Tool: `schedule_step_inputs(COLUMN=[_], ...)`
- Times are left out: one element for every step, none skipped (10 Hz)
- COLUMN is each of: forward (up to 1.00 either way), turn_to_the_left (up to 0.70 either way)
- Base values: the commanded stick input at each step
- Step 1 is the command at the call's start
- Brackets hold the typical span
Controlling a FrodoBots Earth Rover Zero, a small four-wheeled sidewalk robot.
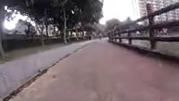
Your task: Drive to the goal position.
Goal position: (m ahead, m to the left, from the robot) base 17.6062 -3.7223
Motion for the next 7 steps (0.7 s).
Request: schedule_step_inputs(forward=[0.7,0.7,0.7,0.7,0.7,0.7,0.7], turn_to_the_left=[0.0,0.0,0.0,0.0,0.0,0.0,0.0])
